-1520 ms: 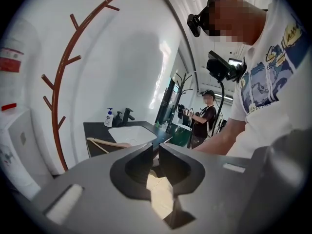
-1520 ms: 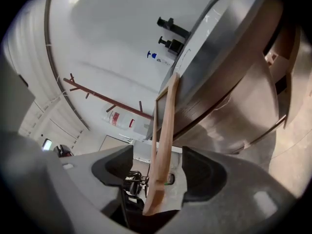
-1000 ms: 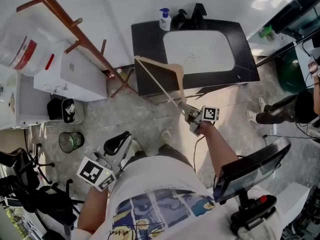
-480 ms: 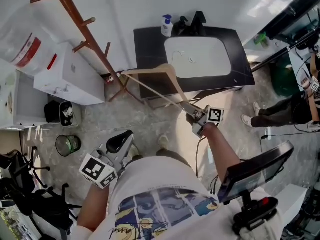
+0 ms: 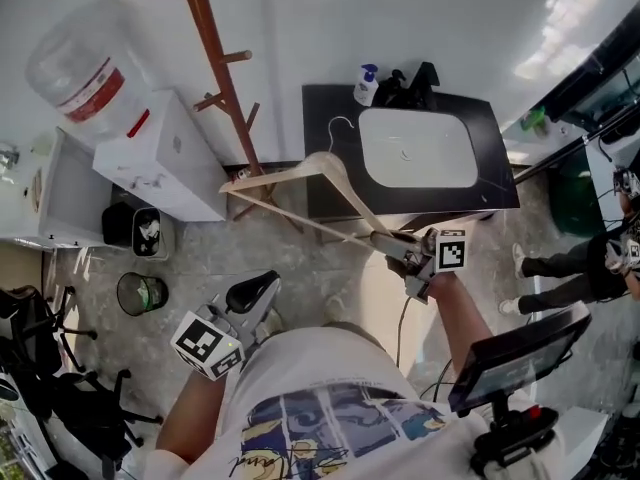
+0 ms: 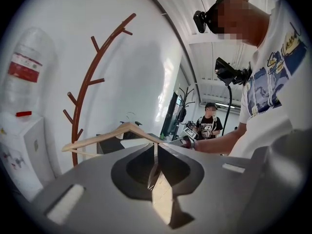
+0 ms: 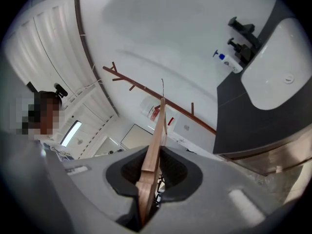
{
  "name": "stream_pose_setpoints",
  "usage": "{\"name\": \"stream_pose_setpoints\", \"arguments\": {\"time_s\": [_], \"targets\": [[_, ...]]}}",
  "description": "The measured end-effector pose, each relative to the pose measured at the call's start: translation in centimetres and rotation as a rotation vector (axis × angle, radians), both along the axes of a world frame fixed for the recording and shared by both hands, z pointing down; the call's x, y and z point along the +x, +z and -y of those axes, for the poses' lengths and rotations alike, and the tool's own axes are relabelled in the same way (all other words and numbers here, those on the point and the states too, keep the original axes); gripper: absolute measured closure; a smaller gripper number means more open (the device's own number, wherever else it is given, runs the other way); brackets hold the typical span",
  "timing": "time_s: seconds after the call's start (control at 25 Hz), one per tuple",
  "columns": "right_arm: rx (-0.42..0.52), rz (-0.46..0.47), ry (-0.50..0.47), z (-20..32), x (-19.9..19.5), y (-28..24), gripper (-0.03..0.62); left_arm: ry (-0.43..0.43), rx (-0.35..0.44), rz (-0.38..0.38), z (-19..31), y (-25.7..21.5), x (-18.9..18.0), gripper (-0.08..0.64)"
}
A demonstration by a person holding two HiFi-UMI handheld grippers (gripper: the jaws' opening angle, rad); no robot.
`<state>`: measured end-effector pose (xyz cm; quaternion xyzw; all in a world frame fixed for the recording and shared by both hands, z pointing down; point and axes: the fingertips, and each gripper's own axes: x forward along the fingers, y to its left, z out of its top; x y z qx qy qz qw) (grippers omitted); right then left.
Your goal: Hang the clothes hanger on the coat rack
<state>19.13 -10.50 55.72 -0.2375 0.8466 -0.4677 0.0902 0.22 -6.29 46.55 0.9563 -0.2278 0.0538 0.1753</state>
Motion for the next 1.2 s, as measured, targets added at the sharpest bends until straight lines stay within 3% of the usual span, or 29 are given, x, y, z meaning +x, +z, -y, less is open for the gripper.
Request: {"name": "stream_pose_setpoints", "arguments": {"time_s": [0.28,0.64,0.92,1.2], "targets": [[0.118,-0.017,-0.168,0.0,-4.1,-7.2,0.545,-0.028,-0.004,-0.039,-0.5,0.6,-2.3,0.534],[0.322,-0.025,-0.308,3.6,-8.6,-17.8,0.545,-0.078,0.011,-0.07,-0.2,0.5,-5.2,0.534],[0.485,-0.033,-0.394,7.0,-11.9,-25.9,0.545,-0.112,0.018,-0.078,0.0,0.4,-6.8,0.534],[0.598,-0.028,-0.403,11.2,-13.6,-31.5,0.545,-0.143,0.027,-0.083,0.6,0.3,-8.1,0.534]]}}
